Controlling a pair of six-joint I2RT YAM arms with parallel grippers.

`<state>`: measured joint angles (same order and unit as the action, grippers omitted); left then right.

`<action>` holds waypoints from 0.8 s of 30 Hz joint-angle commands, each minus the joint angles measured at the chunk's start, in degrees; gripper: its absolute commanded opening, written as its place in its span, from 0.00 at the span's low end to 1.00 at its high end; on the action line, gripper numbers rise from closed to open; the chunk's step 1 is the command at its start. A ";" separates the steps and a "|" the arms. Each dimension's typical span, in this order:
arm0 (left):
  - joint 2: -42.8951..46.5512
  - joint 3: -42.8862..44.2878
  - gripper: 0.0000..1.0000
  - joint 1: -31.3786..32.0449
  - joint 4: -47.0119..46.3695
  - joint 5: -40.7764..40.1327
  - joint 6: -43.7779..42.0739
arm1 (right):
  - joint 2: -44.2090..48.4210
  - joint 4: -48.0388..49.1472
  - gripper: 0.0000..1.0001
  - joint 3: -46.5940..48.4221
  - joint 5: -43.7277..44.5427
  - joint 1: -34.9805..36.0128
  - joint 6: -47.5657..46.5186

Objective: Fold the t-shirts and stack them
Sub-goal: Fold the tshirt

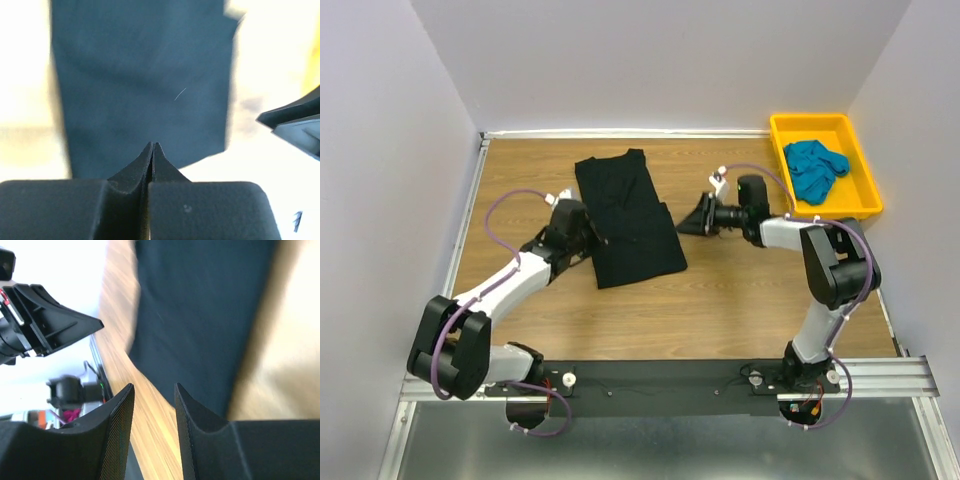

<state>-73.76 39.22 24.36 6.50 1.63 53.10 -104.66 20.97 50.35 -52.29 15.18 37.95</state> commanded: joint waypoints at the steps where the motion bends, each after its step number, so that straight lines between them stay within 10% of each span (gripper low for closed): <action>1: -4.70 6.81 0.05 -3.26 -0.43 -2.51 -7.20 | -4.82 1.61 0.45 10.10 0.70 0.46 3.00; 13: -29.15 19.22 0.00 -12.05 -5.45 5.49 -13.64 | -27.43 3.73 0.45 35.86 1.58 3.54 9.42; 24: -32.68 20.81 0.00 -14.87 -4.40 6.64 -14.96 | -35.09 3.11 0.46 34.04 8.87 1.00 11.18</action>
<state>-105.93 59.88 10.07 0.95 7.92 40.01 -138.78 25.28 87.37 -49.71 17.87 49.36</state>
